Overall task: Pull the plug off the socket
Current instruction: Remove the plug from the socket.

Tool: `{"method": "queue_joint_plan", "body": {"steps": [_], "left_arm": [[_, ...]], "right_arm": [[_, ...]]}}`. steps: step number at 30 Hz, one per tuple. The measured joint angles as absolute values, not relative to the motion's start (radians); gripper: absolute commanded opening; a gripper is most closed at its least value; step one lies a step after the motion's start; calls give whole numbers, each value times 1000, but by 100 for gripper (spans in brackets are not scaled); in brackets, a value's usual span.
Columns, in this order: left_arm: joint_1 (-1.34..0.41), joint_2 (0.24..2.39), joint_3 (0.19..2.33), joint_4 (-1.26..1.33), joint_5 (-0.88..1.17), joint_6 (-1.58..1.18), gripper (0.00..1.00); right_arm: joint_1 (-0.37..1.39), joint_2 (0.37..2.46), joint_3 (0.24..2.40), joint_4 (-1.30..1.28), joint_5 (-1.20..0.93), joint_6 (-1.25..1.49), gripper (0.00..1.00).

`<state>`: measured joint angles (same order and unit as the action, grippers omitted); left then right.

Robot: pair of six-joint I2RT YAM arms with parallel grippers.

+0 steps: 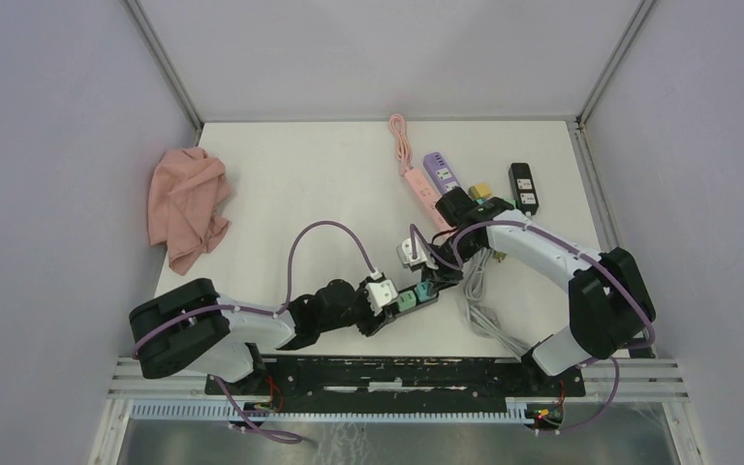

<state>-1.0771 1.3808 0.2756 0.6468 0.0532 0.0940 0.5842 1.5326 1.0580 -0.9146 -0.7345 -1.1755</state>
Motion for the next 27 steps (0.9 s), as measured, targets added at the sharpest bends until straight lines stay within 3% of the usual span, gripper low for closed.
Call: {"method": "queue_joint_plan", "body": {"steps": [9, 19, 27], "left_arm": [[-1080, 1381, 283, 653, 62, 94, 3], [-1079, 1381, 281, 625, 55, 94, 3], [-1076, 1381, 282, 656, 51, 94, 3]], "right_arm": [[566, 1531, 1058, -1000, -796, -1366, 0], [603, 1531, 1067, -924, -738, -1166, 0], [510, 1507, 1066, -986, -812, -1283, 0]]}}
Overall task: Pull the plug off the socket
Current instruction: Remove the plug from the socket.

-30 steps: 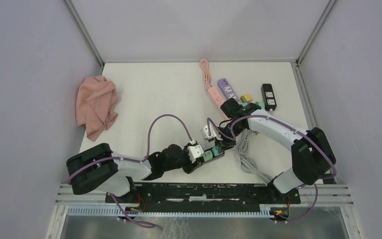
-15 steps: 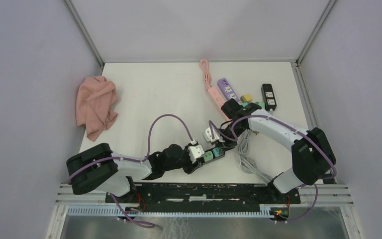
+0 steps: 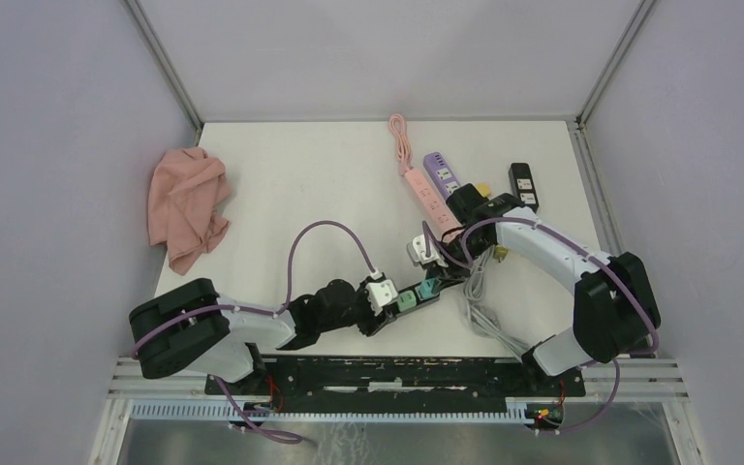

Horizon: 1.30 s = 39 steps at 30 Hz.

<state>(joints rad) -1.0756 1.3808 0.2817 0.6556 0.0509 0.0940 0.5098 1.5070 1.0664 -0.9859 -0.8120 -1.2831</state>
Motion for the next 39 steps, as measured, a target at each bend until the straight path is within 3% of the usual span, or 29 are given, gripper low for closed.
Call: {"method": "queue_joint_plan", "body": {"steps": [6, 12, 20, 30, 39], "left_arm": [[-1077, 1381, 282, 641, 60, 94, 3], [-1073, 1387, 280, 594, 45, 93, 3], [-1073, 1387, 280, 594, 42, 93, 3], [-1073, 1387, 279, 594, 36, 93, 3], [-1073, 1387, 279, 594, 35, 89, 3]], "right_arm": [[532, 1506, 1066, -1029, -833, -1384, 0], [596, 1506, 1072, -1015, -846, -1256, 0], [455, 1492, 1084, -1042, -833, -1279, 0], [426, 1484, 1118, -1156, -892, -1359, 2], [258, 1485, 1157, -1126, -974, -1207, 3]]}}
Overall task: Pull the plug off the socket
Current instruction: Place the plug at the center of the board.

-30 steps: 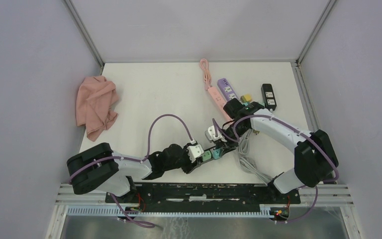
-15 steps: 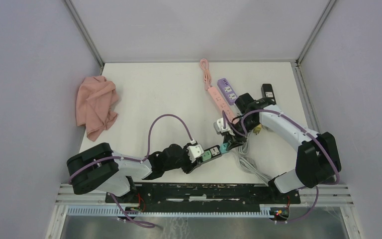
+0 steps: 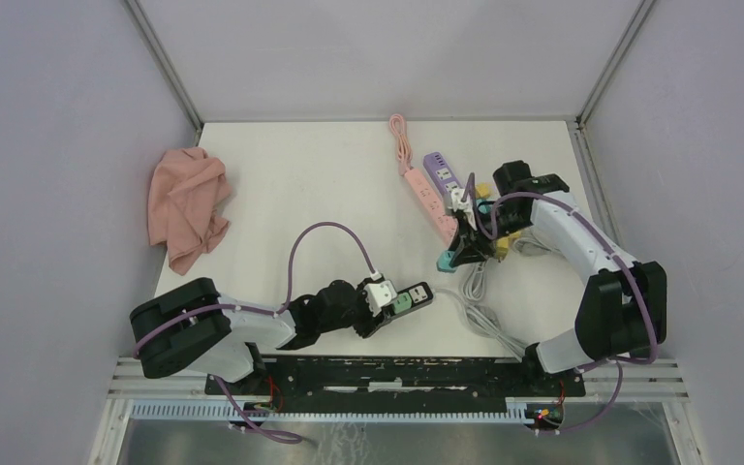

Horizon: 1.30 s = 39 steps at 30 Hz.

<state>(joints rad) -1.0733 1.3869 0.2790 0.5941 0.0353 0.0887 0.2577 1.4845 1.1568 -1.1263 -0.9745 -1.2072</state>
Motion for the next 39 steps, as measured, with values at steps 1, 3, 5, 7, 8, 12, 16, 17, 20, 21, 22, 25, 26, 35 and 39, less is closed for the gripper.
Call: {"method": "queue_joint_plan", "body": {"steps": [1, 3, 5, 7, 8, 12, 16, 17, 20, 21, 22, 25, 26, 35, 39], "left_arm": [[-1073, 1387, 279, 594, 35, 85, 3], [-1073, 1387, 279, 594, 35, 83, 3], [-1073, 1387, 279, 594, 35, 82, 3], [-1073, 1387, 279, 594, 35, 82, 3], [-1073, 1387, 279, 593, 35, 82, 3], [-1073, 1387, 279, 593, 35, 82, 3], [-1073, 1387, 279, 593, 35, 82, 3], [-1073, 1387, 279, 593, 35, 82, 3], [-1073, 1387, 279, 593, 35, 82, 3], [-1073, 1387, 279, 593, 35, 82, 3], [-1073, 1387, 279, 593, 35, 82, 3], [-1073, 1387, 279, 593, 35, 82, 3], [-1073, 1387, 279, 593, 35, 82, 3], [-1073, 1395, 284, 597, 36, 81, 3], [-1073, 1395, 284, 598, 36, 81, 3]], "right_arm": [[230, 1485, 1157, -1109, -979, -1176, 4], [197, 1485, 1157, -1075, -979, -1115, 4], [146, 1485, 1156, -1032, -965, -1052, 5], [120, 1484, 1154, -989, -939, -997, 6], [107, 1484, 1151, -966, -922, -969, 6], [69, 1484, 1148, -913, -852, -886, 7], [48, 1487, 1148, -889, -786, -839, 11], [44, 1490, 1148, -884, -768, -830, 12], [42, 1515, 1148, -872, -727, -804, 12], [41, 1528, 1148, -869, -719, -796, 13], [41, 1542, 1148, -867, -712, -787, 14], [41, 1581, 1148, -859, -698, -760, 16], [41, 1588, 1148, -854, -694, -749, 17], [41, 1592, 1108, -719, -687, -609, 23], [41, 1595, 1082, -643, -622, -526, 23]]}}
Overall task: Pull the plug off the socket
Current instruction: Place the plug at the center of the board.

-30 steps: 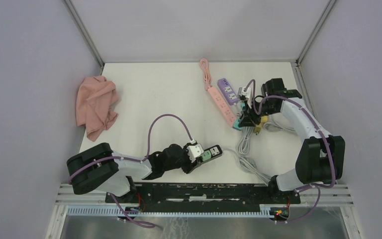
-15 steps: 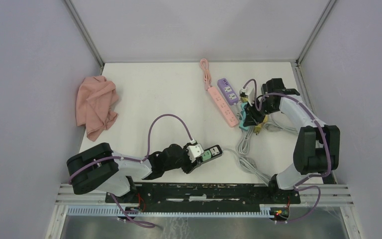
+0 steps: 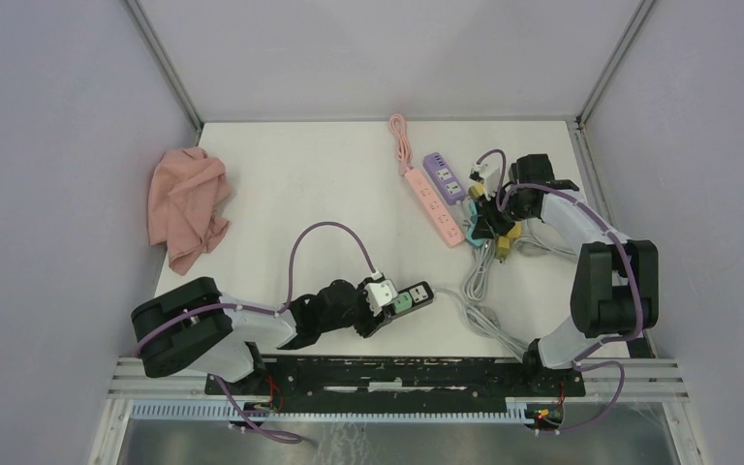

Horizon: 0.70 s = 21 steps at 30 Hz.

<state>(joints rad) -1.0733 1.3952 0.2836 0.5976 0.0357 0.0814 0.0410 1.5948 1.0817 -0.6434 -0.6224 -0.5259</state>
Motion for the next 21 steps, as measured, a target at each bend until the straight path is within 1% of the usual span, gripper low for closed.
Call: {"method": "queue_joint_plan", "body": {"steps": [8, 13, 21], "left_arm": [[-1073, 1395, 284, 598, 36, 81, 3], [-1073, 1395, 284, 598, 36, 80, 3], [-1073, 1395, 284, 598, 36, 80, 3]], "right_arm": [[41, 1600, 1074, -559, -553, -426, 27], [41, 1602, 1074, -533, -517, -392, 38], [41, 1602, 1074, -531, -485, -389, 50]]}}
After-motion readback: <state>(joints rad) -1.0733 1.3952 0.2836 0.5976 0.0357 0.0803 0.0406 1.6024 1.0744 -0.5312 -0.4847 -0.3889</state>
